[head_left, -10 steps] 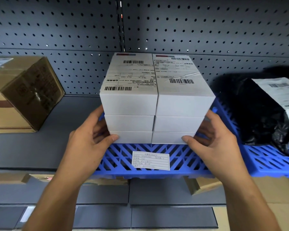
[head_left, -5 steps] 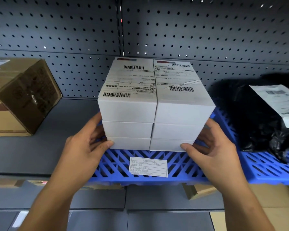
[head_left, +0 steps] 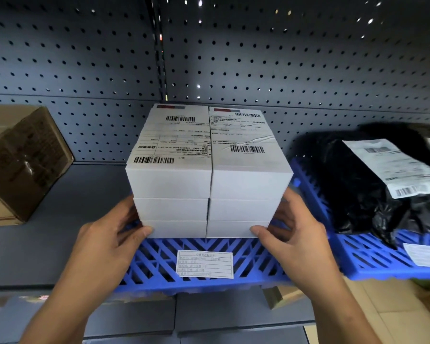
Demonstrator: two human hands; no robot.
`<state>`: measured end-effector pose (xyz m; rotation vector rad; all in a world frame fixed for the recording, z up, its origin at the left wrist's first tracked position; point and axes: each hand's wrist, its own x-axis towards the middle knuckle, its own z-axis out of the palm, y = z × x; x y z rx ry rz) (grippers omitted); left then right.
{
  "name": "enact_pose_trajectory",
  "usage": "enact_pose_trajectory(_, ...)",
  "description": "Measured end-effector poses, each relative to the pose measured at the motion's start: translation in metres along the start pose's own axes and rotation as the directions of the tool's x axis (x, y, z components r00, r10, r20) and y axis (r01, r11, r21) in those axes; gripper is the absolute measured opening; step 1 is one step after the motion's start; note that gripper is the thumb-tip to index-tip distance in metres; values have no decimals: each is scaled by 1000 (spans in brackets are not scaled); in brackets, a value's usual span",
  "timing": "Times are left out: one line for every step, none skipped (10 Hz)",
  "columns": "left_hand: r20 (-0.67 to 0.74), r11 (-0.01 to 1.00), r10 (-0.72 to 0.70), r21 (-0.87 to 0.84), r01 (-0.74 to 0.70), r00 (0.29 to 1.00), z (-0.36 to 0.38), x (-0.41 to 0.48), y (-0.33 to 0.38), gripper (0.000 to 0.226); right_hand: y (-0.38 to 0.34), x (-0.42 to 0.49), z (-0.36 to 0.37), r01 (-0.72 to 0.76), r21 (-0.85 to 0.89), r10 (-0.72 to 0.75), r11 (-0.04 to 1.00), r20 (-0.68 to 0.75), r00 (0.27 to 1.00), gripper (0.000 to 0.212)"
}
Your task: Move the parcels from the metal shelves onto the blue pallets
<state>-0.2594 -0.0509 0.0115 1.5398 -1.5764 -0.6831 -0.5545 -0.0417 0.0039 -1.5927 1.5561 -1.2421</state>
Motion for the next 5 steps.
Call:
enact_pose_trajectory(5,1000,-18,0,18,1000,-1,-2,4,63,-2,0,-1,5,-7,-5,1000,5,1000,80)
enact_pose_trajectory(5,999,-33,-16,33,999,-2,-3,5,59,-4,-1,-1,17,14,-17,1000,39,999,82)
enact_pose_trajectory(-32,996,-42,-82,39,999,2,-8,13,63,0,-5,-6,23,47,-25,999,46,999,83)
enact_pose_trajectory(-115,990,-7,-143,-10,993,3,-10,26,81,4,-8,-13,33,78,-36,996,30,999,82)
enact_pose_trajectory(-194,977,67,-185,-104,979,8,-21,40,84,2,-15,-27,61,65,-62,996,8,998,79)
